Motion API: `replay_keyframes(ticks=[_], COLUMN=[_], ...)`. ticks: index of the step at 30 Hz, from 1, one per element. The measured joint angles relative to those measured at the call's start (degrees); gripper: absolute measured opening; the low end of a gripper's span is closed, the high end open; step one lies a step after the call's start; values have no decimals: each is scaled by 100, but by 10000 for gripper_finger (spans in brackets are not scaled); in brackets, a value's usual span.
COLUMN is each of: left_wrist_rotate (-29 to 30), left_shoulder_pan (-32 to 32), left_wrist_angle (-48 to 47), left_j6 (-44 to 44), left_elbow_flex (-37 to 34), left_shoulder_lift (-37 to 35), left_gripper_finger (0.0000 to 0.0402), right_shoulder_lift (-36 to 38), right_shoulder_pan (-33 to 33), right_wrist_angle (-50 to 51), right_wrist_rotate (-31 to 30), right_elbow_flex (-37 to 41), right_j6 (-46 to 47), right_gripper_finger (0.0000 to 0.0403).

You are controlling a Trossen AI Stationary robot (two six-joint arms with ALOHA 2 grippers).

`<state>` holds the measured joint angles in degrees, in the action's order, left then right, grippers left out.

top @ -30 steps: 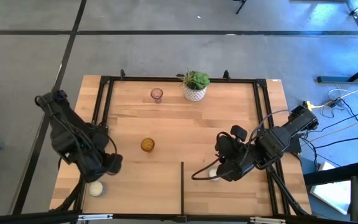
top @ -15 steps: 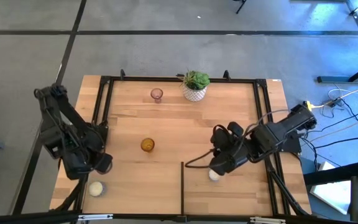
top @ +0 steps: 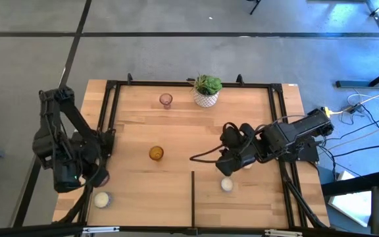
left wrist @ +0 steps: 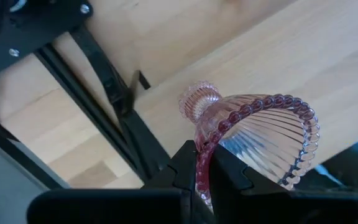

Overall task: Pick & Place candle stick holders
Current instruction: Put the bottom pink glass on the shelf

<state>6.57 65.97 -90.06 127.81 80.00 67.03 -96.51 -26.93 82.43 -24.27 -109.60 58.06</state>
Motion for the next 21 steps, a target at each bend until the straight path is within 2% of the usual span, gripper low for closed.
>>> replay_keyframes(ticks=[10, 21], left_wrist_rotate=[59, 144], left_shoulder_pan=[440, 499], left_wrist_angle=[189, 243], left_j6=[-42, -92], left_elbow_flex=[-85, -85], left_shoulder_lift=[2, 2], left_gripper_finger=[16, 16], right_shoulder_lift=[0, 0], right_shoulder_pan=[113, 117], right_wrist_angle=[-62, -161], right_wrist_rotate=[-6, -25], right_elbow_flex=[0, 0], right_j6=[2, 202], right_gripper_finger=[131, 131])
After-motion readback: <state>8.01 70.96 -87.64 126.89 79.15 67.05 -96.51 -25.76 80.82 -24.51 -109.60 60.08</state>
